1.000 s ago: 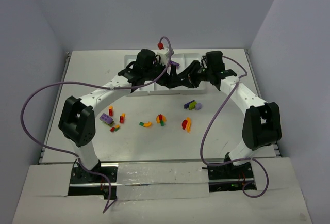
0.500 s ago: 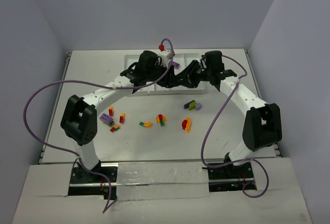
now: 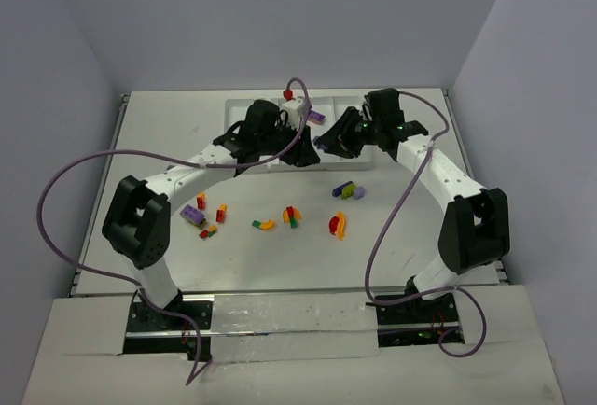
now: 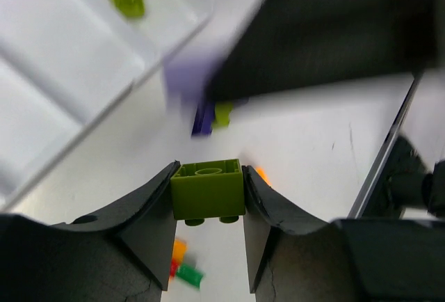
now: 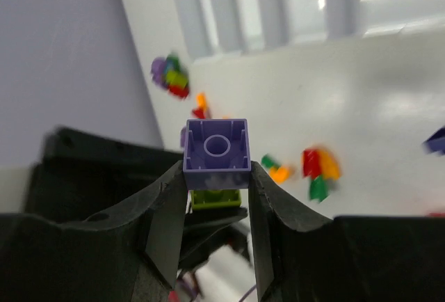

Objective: Sort the legos into containers by color

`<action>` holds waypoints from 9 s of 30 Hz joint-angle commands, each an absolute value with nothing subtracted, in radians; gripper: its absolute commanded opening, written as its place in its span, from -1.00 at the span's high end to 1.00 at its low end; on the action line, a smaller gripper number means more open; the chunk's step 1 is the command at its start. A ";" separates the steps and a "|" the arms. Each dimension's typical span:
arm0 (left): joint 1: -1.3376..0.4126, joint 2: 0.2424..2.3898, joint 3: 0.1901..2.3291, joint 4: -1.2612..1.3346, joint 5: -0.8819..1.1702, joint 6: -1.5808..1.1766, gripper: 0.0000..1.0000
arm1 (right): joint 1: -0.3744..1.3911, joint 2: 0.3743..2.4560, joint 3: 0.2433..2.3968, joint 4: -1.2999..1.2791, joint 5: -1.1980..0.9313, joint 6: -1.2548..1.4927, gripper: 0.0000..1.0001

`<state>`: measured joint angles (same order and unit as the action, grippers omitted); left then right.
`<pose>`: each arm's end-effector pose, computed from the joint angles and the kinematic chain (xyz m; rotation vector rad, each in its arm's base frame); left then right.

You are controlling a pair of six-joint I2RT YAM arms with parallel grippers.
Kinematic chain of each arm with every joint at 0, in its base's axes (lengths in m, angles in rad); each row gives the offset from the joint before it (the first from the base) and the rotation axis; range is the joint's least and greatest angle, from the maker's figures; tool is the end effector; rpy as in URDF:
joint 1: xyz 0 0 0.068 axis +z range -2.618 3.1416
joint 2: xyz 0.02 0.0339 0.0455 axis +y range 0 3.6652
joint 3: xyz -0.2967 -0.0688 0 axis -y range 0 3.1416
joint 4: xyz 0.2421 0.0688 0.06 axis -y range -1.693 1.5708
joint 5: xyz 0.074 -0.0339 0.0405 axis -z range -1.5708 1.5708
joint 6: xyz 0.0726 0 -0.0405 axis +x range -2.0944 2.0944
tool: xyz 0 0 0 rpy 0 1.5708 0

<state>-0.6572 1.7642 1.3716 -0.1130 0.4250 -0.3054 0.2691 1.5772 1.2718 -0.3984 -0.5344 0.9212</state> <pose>0.3350 -0.2963 0.2996 0.6530 2.0932 -1.0095 0.3516 0.1353 0.3063 0.4897 2.4157 1.1888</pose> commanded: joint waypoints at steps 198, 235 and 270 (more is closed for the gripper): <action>-0.353 1.672 1.174 -0.195 1.066 -0.398 0.90 | 0.606 1.402 1.168 -0.572 -0.096 -0.427 1.00; -0.294 1.587 1.148 -0.218 0.733 -0.232 0.98 | 0.410 2.196 1.977 -0.651 -0.063 -0.197 -0.89; -0.319 1.402 0.942 0.012 1.221 -0.152 0.94 | 0.534 1.799 1.602 -0.576 -1.193 0.100 -0.44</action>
